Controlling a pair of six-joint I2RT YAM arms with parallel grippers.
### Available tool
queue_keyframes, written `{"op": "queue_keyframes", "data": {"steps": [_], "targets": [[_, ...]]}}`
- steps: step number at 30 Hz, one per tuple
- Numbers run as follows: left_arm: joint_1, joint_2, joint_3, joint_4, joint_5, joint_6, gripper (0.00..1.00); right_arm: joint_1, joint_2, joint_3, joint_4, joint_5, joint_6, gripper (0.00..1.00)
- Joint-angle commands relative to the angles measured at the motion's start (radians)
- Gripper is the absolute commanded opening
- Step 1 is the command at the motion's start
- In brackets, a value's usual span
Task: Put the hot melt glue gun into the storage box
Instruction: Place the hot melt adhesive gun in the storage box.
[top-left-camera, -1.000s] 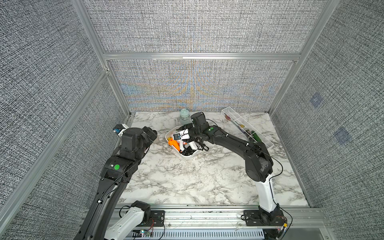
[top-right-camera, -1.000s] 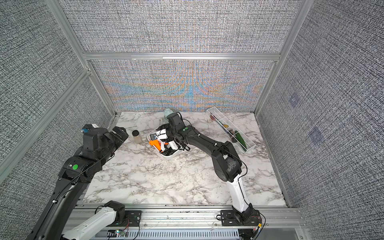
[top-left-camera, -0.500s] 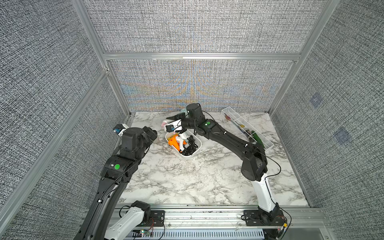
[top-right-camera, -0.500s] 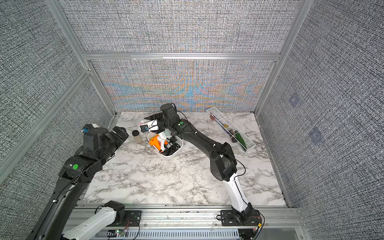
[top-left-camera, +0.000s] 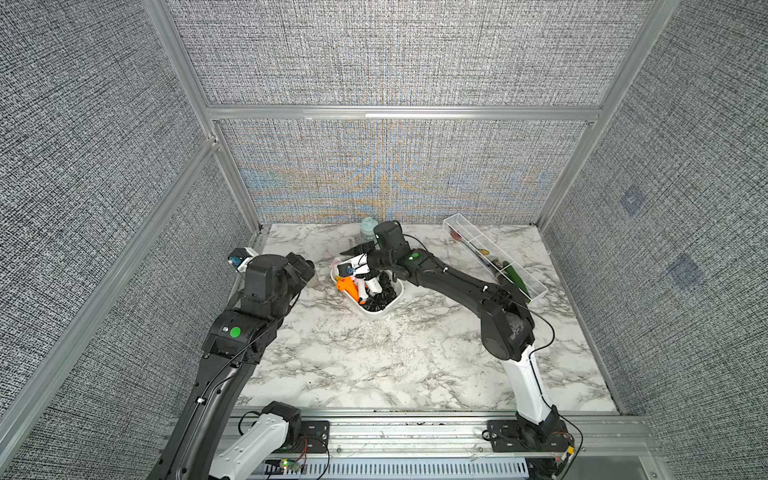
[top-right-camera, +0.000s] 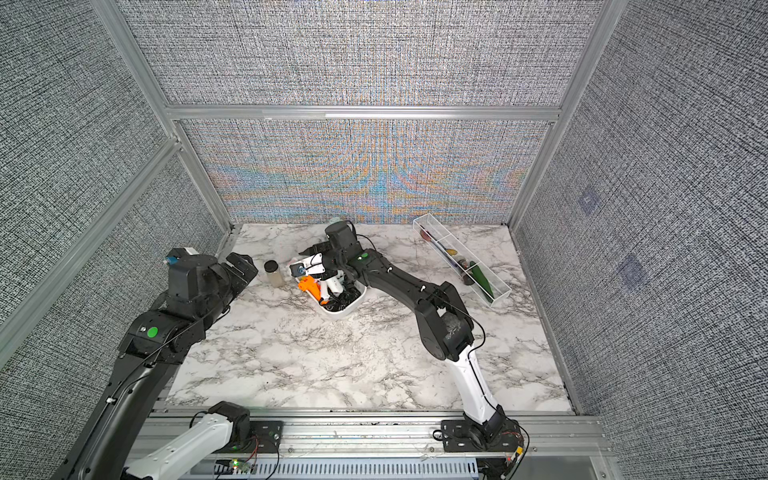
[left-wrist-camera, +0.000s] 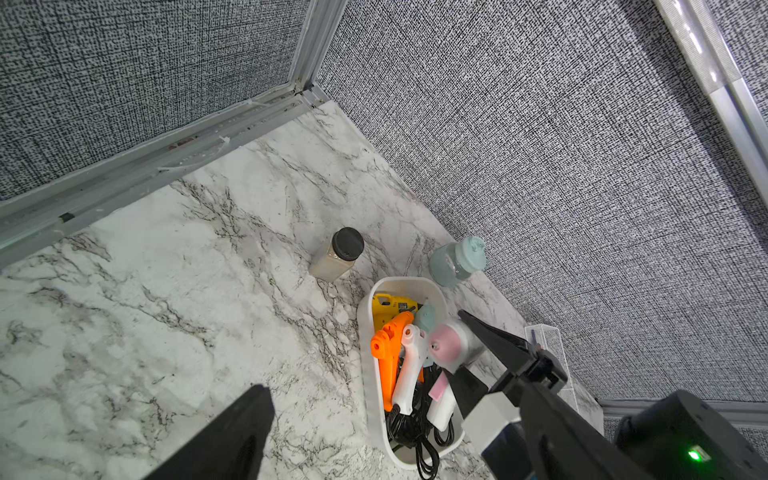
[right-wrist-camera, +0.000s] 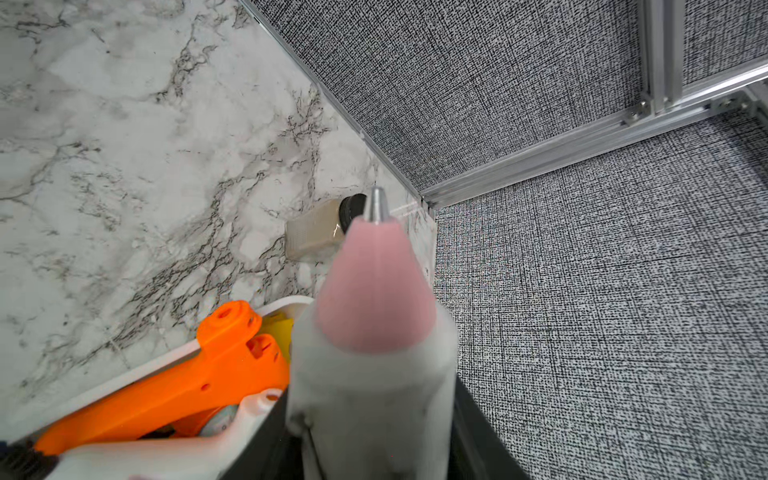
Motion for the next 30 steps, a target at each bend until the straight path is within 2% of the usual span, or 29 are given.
{"op": "queue_keyframes", "data": {"steps": [1, 13, 21, 30], "targets": [[0.002, 0.004, 0.003, -0.01, -0.002, 0.008, 0.97, -0.007, 0.01, -0.007, 0.071, -0.019, 0.013, 0.0], [0.002, 0.017, 0.011, -0.008, -0.001, 0.008, 0.98, -0.031, 0.043, -0.068, 0.071, -0.053, 0.008, 0.0], [0.002, 0.029, 0.021, -0.011, 0.001, 0.013, 0.97, -0.049, 0.072, -0.107, 0.125, -0.03, 0.01, 0.01], [0.002, 0.04, 0.029, -0.016, 0.001, 0.014, 0.97, -0.064, 0.11, -0.091, 0.158, -0.016, 0.003, 0.35]]}}
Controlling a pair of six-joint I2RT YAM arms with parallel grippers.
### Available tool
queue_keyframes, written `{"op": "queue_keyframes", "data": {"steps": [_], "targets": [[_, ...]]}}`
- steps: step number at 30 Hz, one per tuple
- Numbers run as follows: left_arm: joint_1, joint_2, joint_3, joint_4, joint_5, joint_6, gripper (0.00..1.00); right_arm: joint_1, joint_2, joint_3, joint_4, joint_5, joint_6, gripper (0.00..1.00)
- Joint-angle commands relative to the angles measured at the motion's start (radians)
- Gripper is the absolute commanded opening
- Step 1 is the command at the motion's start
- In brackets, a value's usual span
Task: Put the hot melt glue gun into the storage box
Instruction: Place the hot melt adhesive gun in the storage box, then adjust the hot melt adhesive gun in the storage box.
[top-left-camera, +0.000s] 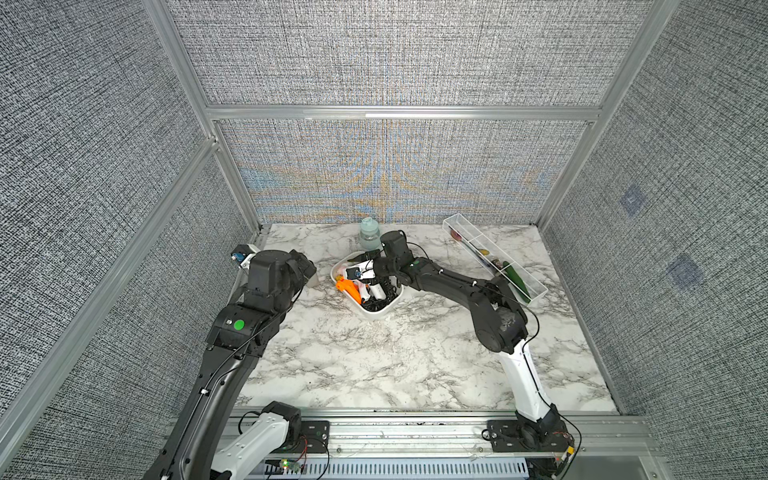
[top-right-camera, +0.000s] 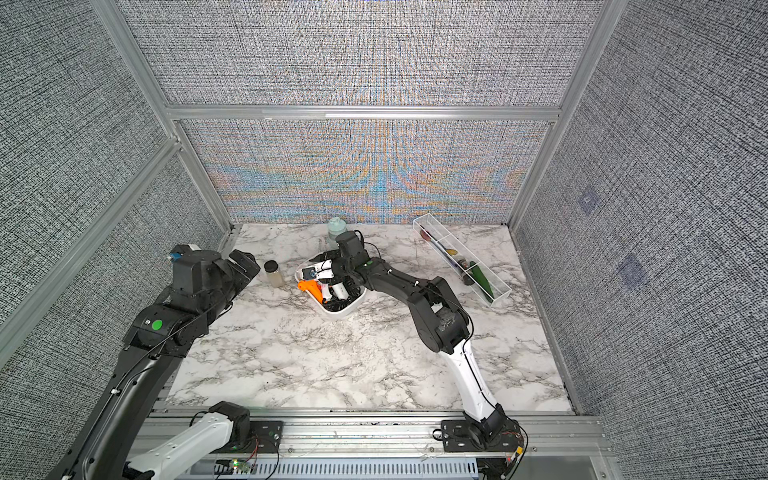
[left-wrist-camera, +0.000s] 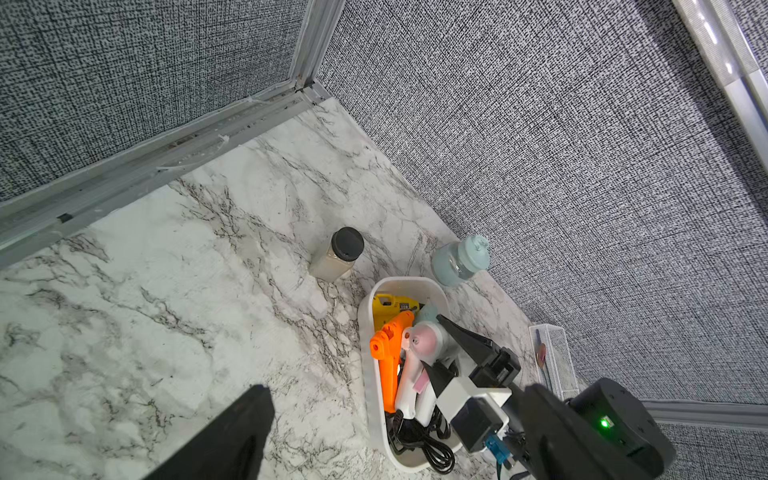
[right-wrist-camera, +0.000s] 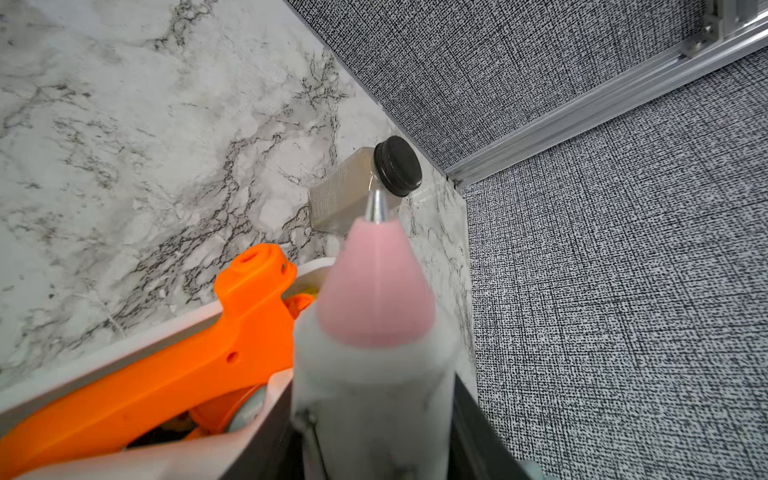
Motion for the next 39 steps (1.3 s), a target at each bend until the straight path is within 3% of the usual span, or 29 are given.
{"op": "queue_keyframes", "data": {"steps": [1, 5, 6, 8, 9, 19, 28, 33, 39], "targets": [[0.002, 0.004, 0.009, -0.015, 0.0, 0.009, 0.97, -0.009, 0.022, 0.005, -0.005, 0.042, -0.051, 0.37], [0.001, 0.003, 0.007, -0.021, -0.002, 0.008, 0.97, -0.009, 0.031, 0.012, 0.005, 0.047, -0.063, 0.53], [0.001, 0.003, 0.007, -0.02, -0.002, 0.008, 0.97, -0.008, 0.033, 0.012, 0.006, 0.048, -0.066, 0.61], [0.001, 0.004, 0.007, -0.02, -0.002, 0.006, 0.97, -0.009, 0.035, 0.013, 0.012, 0.056, -0.071, 0.96], [0.001, 0.006, 0.007, -0.02, 0.0, 0.006, 0.97, -0.009, 0.034, 0.015, 0.012, 0.059, -0.073, 0.99], [0.001, 0.005, 0.001, -0.018, -0.001, 0.004, 0.97, 0.0, 0.004, 0.061, -0.04, 0.063, -0.07, 0.99], [0.001, 0.017, -0.007, 0.002, 0.019, 0.013, 0.97, 0.008, -0.082, 0.093, -0.125, 0.013, 0.02, 0.99], [0.001, 0.115, 0.044, 0.02, 0.12, 0.129, 0.92, -0.015, -0.153, 0.068, -0.134, 0.001, 0.206, 0.99], [0.002, 0.428, 0.242, -0.012, 0.284, 0.388, 0.83, -0.109, -0.315, -0.093, -0.06, -0.071, 0.633, 0.99]]}}
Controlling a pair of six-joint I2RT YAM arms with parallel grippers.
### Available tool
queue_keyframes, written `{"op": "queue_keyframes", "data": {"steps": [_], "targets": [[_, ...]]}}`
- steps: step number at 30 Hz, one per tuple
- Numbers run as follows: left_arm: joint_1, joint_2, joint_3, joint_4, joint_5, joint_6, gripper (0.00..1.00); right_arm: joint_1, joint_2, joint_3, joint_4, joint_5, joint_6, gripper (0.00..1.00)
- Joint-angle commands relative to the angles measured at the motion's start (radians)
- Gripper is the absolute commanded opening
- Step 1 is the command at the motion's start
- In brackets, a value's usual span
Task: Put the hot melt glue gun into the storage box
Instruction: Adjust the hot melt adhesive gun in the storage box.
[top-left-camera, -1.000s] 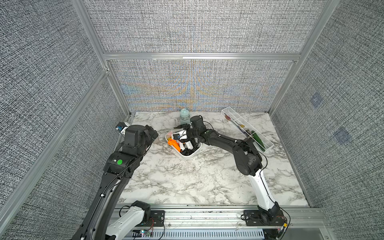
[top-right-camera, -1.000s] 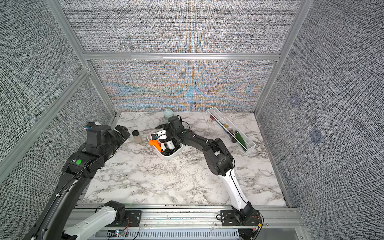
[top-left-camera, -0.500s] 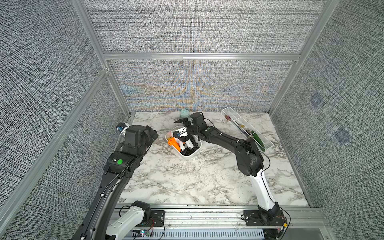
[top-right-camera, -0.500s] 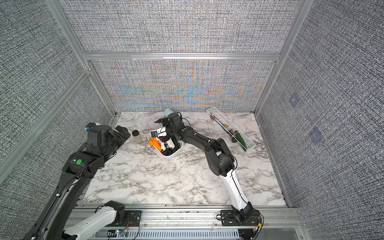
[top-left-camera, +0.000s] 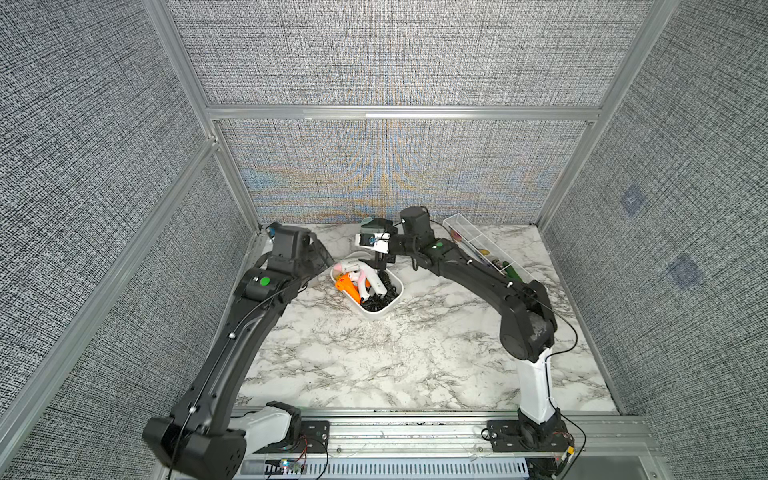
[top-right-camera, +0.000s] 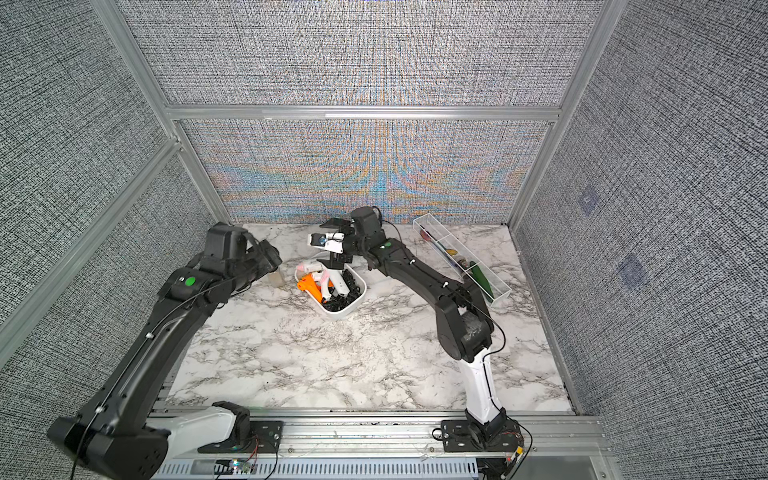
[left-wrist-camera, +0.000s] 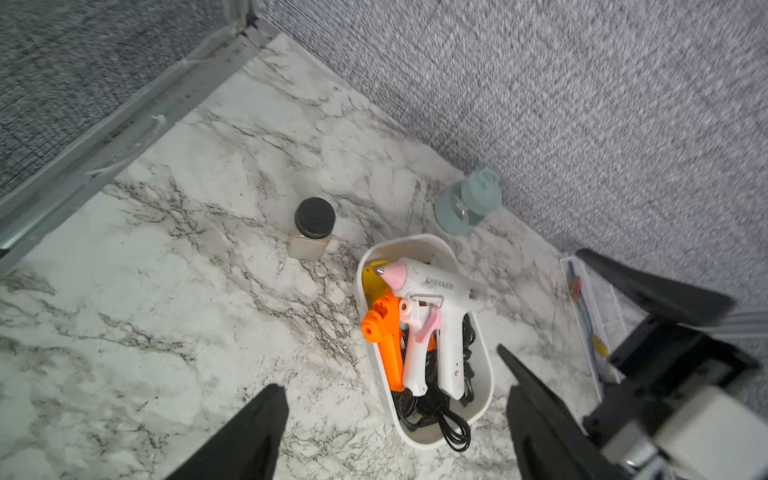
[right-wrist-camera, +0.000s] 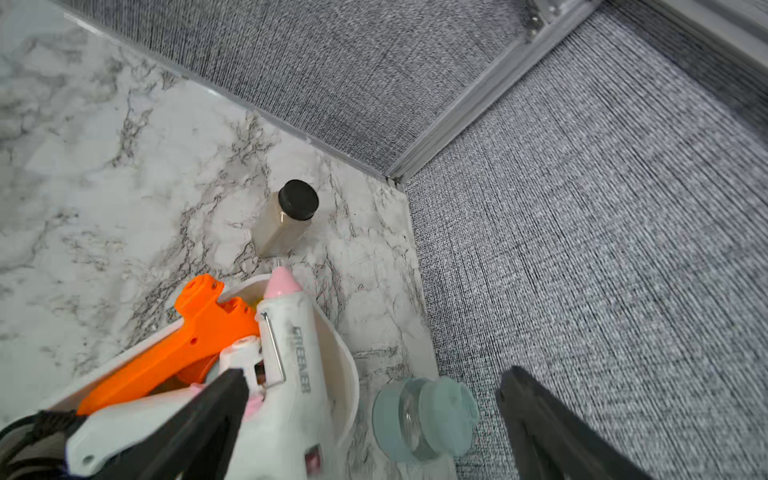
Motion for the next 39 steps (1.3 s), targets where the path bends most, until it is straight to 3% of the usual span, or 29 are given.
{"op": "queue_keyframes", "data": {"steps": [1, 3, 5, 7, 8, 10, 22, 29, 39], "targets": [[0.0, 0.152, 0.097, 0.0, 0.137, 0.196, 0.79, -0.043, -0.095, -0.11, 0.08, -0.032, 0.362, 0.99], [0.001, 0.259, 0.168, -0.009, 0.191, 0.232, 0.68, -0.068, -0.16, -0.182, 0.117, 0.012, 0.494, 0.99], [0.001, 0.368, 0.248, -0.031, 0.256, 0.246, 0.5, -0.09, -0.199, -0.205, 0.08, 0.067, 0.607, 0.99], [0.002, 0.458, 0.298, -0.029, 0.341, 0.25, 0.34, -0.101, -0.219, -0.192, -0.002, 0.093, 0.65, 0.99], [0.002, 0.5, 0.319, -0.025, 0.372, 0.244, 0.19, -0.103, -0.227, -0.186, -0.048, 0.105, 0.652, 0.99], [0.002, 0.568, 0.341, -0.004, 0.401, 0.232, 0.1, -0.103, -0.245, -0.19, -0.105, 0.118, 0.656, 0.99], [0.049, 0.78, 0.339, 0.037, 0.429, 0.198, 0.1, -0.109, -0.335, -0.332, -0.136, 0.123, 0.697, 0.99], [0.078, 0.743, 0.23, 0.071, 0.429, 0.185, 0.1, -0.109, -0.332, -0.353, -0.127, 0.119, 0.714, 0.99], [0.074, 0.599, 0.223, 0.051, 0.455, 0.174, 0.14, -0.109, -0.308, -0.328, -0.12, 0.084, 0.736, 0.99]]}}
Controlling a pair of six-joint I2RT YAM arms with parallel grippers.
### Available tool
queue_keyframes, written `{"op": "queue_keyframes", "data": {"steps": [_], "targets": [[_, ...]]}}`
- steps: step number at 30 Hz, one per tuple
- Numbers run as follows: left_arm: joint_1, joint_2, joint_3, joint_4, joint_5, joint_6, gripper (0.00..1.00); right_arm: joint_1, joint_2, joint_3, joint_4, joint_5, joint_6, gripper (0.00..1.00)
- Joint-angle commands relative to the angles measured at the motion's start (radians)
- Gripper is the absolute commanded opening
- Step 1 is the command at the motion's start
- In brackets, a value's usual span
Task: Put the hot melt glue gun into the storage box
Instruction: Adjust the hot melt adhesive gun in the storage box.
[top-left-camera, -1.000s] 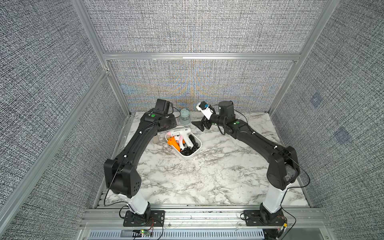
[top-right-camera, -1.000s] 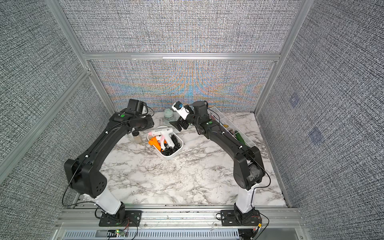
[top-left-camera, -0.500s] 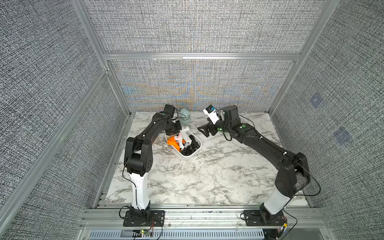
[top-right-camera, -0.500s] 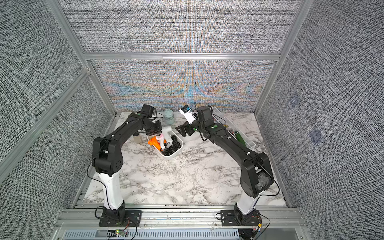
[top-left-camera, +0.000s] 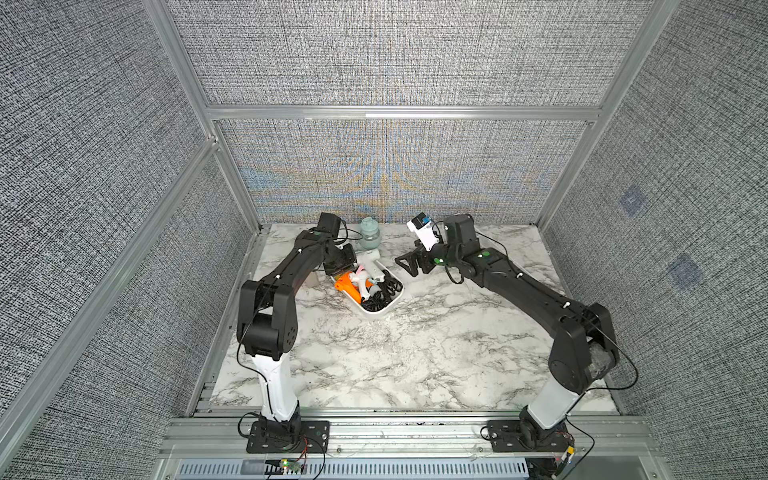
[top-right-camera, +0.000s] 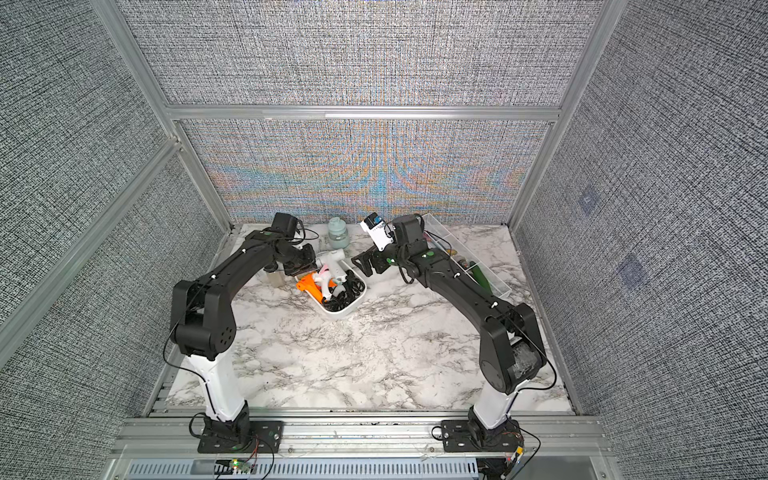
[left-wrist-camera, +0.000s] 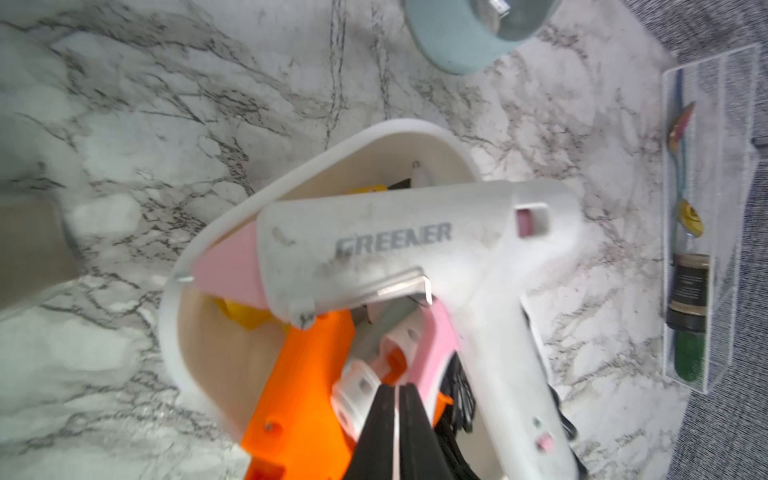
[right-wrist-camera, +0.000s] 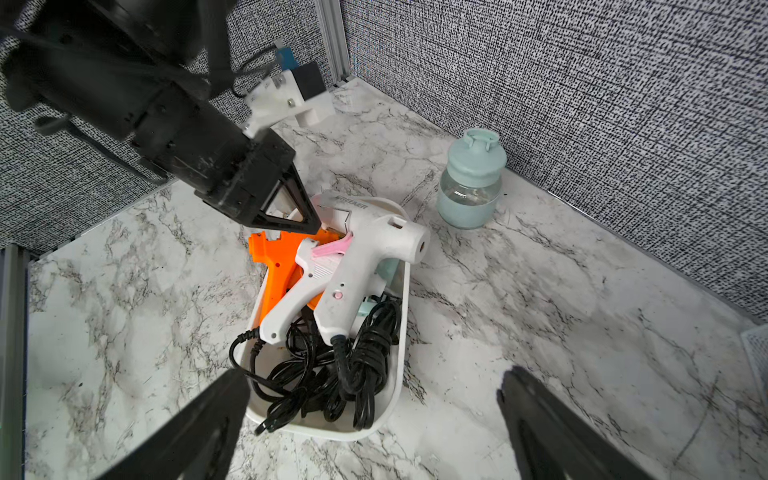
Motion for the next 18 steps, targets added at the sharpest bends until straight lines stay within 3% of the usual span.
{"op": "queue_keyframes", "data": {"steps": [1, 6, 10, 12, 15, 16, 18], "targets": [[-0.001, -0.055, -0.001, -0.026, -0.001, -0.004, 0.15, 0.002, 0.006, 0.014, 0.015, -0.025, 0.019, 0.99], [-0.001, -0.14, -0.008, -0.048, -0.013, -0.014, 0.19, 0.002, 0.045, 0.022, 0.037, -0.056, 0.06, 0.99], [-0.001, -0.209, -0.017, -0.057, -0.033, -0.028, 0.19, 0.005, 0.177, 0.129, 0.003, -0.174, 0.141, 0.95], [-0.001, -0.243, -0.016, -0.07, -0.052, -0.03, 0.19, 0.009, 0.268, 0.227, -0.047, -0.227, 0.176, 0.76], [0.001, -0.298, -0.018, -0.091, -0.088, -0.03, 0.16, 0.01, 0.404, 0.391, -0.132, -0.259, 0.222, 0.16], [0.001, -0.315, -0.018, -0.098, -0.099, -0.029, 0.15, 0.012, 0.445, 0.441, -0.158, -0.255, 0.233, 0.0], [0.001, -0.34, -0.019, -0.11, -0.119, -0.028, 0.15, 0.012, 0.508, 0.515, -0.193, -0.235, 0.248, 0.0]]}}
